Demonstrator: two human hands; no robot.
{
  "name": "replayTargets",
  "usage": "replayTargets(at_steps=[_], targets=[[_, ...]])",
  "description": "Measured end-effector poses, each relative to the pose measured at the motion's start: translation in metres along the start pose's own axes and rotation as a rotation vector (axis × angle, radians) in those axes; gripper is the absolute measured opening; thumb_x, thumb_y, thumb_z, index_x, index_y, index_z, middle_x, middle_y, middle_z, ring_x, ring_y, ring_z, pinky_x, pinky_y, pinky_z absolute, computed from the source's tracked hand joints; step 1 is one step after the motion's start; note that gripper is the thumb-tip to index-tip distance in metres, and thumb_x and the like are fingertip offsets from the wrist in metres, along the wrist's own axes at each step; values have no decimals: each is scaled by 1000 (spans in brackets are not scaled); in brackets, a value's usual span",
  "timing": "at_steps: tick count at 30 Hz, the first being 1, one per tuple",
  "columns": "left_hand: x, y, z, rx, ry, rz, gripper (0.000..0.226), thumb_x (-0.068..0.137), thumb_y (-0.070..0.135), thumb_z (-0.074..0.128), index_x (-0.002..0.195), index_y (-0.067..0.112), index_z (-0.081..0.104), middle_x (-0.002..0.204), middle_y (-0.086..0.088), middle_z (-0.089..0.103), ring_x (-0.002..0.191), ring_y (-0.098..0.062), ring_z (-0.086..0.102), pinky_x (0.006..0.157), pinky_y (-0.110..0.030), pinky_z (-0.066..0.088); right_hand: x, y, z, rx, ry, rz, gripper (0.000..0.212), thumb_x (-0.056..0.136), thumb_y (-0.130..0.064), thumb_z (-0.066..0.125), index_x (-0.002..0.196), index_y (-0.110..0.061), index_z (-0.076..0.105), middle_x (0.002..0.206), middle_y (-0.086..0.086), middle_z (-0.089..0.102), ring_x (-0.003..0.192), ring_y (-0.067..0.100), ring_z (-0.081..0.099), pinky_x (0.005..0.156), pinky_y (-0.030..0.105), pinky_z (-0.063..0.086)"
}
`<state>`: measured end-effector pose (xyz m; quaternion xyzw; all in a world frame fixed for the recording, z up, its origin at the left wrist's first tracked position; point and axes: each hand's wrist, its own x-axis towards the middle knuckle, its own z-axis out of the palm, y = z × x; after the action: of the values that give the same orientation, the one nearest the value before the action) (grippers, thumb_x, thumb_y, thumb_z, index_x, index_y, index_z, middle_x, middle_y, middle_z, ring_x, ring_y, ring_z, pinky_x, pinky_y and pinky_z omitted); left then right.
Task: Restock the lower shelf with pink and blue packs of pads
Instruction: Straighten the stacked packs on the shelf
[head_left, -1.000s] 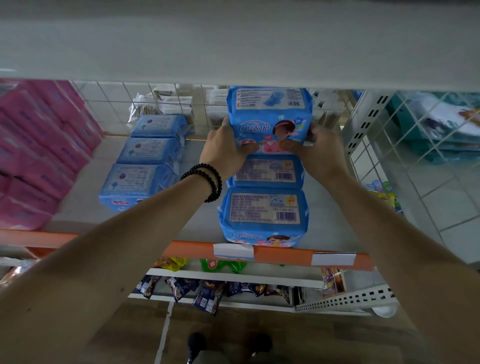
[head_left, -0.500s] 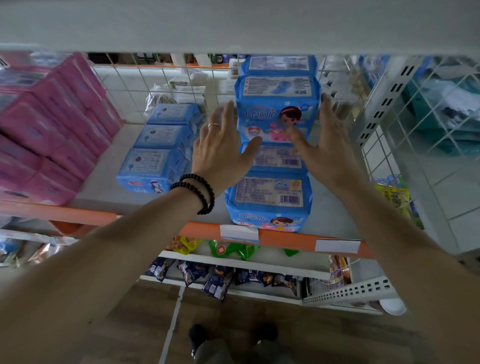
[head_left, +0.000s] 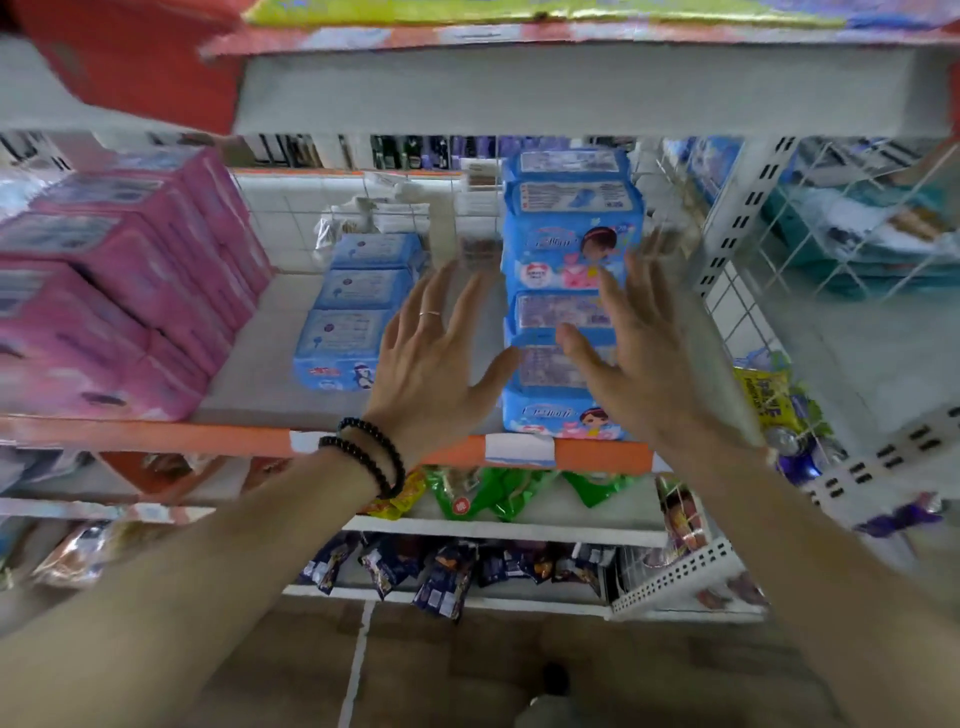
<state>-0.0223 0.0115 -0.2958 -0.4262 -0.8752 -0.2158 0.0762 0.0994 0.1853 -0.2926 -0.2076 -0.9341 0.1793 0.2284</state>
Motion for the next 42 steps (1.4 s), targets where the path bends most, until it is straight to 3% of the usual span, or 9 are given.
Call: replayTargets(at_steps=[3,7,10,16,20,32,42], targets=[[-32,-16,-19,7,-27,9,74,95,68,33,158,32,16,169,-4,8,153,-31,16,119,-54,28,-20,-28,11,28,19,9,85,88,-69,31,155,-16,33,166,10,16,153,32,10,119,57,22],[-72,-37,-58,45,-27,4,72,97,64,39,158,33,19,169,0,4,155,-28,10,122,-48,17,-45,-78,15,8,-21,20,92,82,-77,21,158,-25,22,168,-2,2,155,22,-1,123,54,9],[-95,-52,-84,59,24,51,71,96,65,39,156,32,24,168,-4,13,153,-31,16,118,-53,25,-65,-116,12,18,-3,0,90,83,-78,21,159,-30,17,168,-5,-3,154,16,-6,122,46,0],[-112,-49,-134,50,88,132,75,92,70,28,156,31,25,165,-5,22,150,-31,25,115,-53,31,-90,-163,-18,28,44,-2,81,90,-77,29,158,-36,13,166,-14,-10,152,9,-14,124,45,-1],[-114,-36,-154,6,172,205,75,92,67,35,154,25,34,163,-6,28,148,-29,30,111,-55,38,-99,-179,-52,10,131,-42,78,93,-68,41,158,-30,18,167,-8,5,154,13,-5,125,44,9],[-96,36,-205,-30,390,362,65,95,58,43,147,19,46,156,-7,39,142,-28,39,110,-50,35,-84,-176,-134,-24,323,-232,72,95,-52,50,155,-18,33,163,2,28,152,17,19,122,44,24],[-29,105,-216,19,439,385,63,93,56,42,142,17,49,154,-9,42,136,-33,45,108,-53,39,-54,-127,-198,-34,402,-231,69,93,-49,52,153,-19,36,161,1,31,150,18,24,123,40,22]])
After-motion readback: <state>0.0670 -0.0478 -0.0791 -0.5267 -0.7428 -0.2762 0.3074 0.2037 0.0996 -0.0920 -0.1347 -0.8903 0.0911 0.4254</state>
